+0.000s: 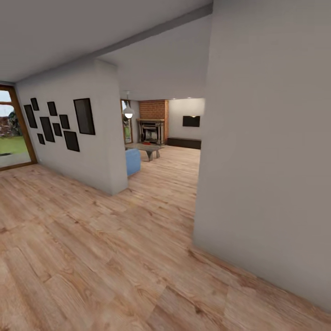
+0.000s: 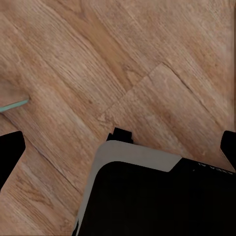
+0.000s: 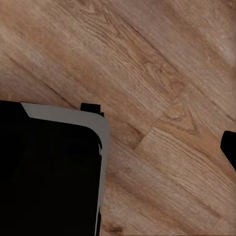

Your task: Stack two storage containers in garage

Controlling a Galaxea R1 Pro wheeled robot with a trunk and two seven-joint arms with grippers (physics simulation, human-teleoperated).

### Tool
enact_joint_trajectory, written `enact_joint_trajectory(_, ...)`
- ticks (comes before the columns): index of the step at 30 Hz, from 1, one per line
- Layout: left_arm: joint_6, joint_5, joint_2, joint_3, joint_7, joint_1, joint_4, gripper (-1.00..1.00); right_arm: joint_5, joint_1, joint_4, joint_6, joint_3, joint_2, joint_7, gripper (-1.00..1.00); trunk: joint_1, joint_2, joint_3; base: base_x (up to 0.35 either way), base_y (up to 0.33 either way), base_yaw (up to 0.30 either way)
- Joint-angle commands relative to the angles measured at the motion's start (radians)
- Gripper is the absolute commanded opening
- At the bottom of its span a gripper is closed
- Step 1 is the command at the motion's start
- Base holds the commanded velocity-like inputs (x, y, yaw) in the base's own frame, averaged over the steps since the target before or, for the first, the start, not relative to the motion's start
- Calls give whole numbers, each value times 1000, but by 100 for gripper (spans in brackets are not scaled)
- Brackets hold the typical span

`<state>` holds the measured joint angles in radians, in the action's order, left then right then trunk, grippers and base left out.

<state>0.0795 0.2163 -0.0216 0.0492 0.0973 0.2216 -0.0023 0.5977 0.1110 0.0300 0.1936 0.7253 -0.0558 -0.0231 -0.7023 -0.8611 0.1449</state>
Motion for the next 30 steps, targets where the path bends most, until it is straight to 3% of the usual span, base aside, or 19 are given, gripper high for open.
enact_joint_trajectory(1, 3, 1, 0, 5, 1, 1, 1, 100, 5, 1, 2, 4, 8, 1, -1, 100, -1, -1, 1, 321, 0, 0)
enact_joint_trajectory(22, 3, 0, 0, 4, 0, 1, 1, 100, -1, 1, 2, -3, 17, 2, -2, 100, -1, -1, 1, 321, 0, 0)
enact_joint_trajectory(30, 3, 0, 0, 4, -1, 1, 1, 100, 6, 1, 2, 7, 11, 1, -2, 100, -1, -1, 1, 321, 0, 185)
